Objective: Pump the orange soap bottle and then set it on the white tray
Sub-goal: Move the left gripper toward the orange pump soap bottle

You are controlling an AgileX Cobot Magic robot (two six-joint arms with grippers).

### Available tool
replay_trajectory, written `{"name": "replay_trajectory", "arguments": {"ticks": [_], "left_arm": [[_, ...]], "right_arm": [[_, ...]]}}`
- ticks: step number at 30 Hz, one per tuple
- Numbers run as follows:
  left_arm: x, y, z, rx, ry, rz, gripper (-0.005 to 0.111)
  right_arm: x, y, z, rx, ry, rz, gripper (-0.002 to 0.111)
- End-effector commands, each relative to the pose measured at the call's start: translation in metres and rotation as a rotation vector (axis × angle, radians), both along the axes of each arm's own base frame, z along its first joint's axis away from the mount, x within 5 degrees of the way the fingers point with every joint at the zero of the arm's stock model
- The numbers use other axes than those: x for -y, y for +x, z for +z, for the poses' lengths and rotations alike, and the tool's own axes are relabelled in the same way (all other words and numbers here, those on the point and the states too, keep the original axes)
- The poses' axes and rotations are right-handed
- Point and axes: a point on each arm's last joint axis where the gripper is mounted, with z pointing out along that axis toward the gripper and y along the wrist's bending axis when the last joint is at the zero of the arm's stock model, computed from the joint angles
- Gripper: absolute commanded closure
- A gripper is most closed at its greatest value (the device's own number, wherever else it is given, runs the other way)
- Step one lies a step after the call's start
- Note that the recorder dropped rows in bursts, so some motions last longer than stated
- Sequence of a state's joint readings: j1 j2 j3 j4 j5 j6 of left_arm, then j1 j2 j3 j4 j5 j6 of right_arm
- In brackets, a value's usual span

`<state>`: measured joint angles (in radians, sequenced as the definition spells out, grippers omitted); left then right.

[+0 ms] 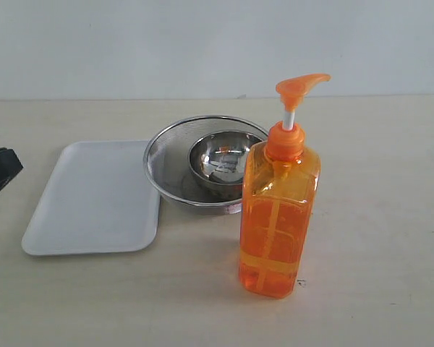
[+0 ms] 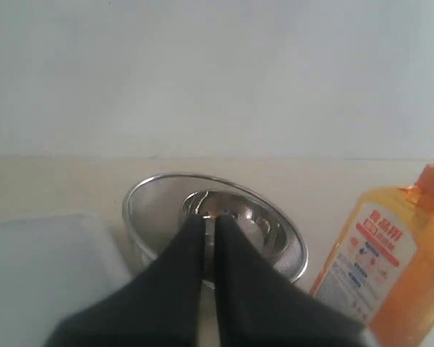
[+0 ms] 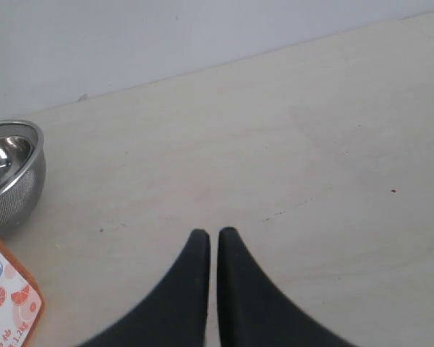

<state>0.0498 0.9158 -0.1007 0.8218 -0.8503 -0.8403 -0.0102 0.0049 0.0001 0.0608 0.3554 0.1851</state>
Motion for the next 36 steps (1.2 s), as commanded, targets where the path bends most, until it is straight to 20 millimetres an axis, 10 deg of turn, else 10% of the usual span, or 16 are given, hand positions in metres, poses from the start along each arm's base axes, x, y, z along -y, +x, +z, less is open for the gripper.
{"name": "replay_trajectory", "arguments": {"ticks": [1, 15, 36], "left_arm": [[0.001, 0.008, -0.011, -0.043, -0.009, -0.011, 0.102], [0.023, 0.025, -0.035, -0.096, -0.038, -0.125, 0.102], [0.127, 0.068, -0.05, -0.065, 0.12, -0.162, 0.102]], "right_arm": [[0.001, 0.0, 0.001, 0.012, -0.011, -0.006, 0.108], [0.001, 0.0, 0.001, 0.018, -0.011, -0.006, 0.108], [0.001, 0.0, 0.001, 0.018, -0.011, -0.006, 0.108]]}}
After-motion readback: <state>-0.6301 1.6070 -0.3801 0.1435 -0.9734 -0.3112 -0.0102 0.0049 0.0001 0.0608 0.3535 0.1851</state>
